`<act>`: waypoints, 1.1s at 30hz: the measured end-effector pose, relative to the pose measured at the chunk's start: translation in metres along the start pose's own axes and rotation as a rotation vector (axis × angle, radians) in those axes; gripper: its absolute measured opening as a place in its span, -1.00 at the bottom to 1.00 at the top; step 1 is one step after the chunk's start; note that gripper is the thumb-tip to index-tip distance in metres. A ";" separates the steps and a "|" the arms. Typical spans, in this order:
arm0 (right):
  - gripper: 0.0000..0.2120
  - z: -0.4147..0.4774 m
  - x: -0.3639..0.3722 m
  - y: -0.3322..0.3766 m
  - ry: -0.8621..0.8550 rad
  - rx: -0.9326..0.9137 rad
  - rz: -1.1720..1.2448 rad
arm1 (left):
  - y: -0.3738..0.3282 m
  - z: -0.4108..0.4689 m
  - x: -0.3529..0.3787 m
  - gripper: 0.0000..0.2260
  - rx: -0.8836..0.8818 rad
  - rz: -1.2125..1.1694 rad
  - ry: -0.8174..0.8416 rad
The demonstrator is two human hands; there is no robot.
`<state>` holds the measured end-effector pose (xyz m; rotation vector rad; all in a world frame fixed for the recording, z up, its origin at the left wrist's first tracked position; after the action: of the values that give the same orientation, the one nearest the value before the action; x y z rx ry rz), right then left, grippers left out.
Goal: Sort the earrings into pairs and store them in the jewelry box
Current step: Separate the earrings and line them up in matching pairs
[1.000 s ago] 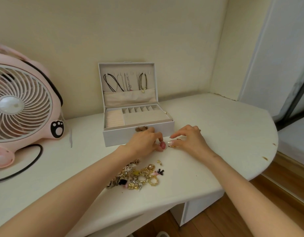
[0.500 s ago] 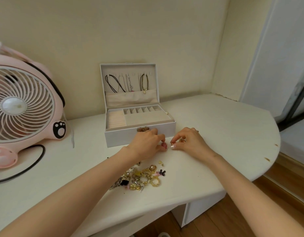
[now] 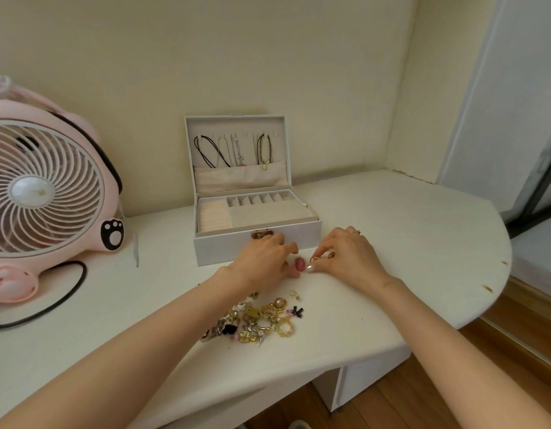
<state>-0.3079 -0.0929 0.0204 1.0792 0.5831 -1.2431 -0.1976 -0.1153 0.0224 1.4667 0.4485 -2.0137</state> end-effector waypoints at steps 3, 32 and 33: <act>-0.62 -0.003 0.002 0.000 0.058 -0.014 0.019 | 0.005 -0.003 0.002 -0.53 -0.026 -0.055 0.035; -0.55 -0.013 -0.013 -0.015 -0.021 0.068 0.201 | 0.047 -0.044 -0.032 -0.72 -0.088 -0.243 -0.099; -0.57 -0.013 -0.016 -0.009 -0.034 0.058 0.219 | 0.052 -0.048 -0.033 -0.73 -0.099 -0.253 -0.100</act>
<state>-0.3181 -0.0741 0.0255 1.1364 0.3940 -1.0902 -0.1219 -0.1174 0.0413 1.2963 0.7102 -2.2143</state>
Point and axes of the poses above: each hand's wrist, its own z-axis towards the middle knuckle, its own x-axis out of the palm, y = z × x, the point moved 10 cm from there along z, towards the middle knuckle, and after that the axes turned 7 degrees about -y, right-handed, at the moved point
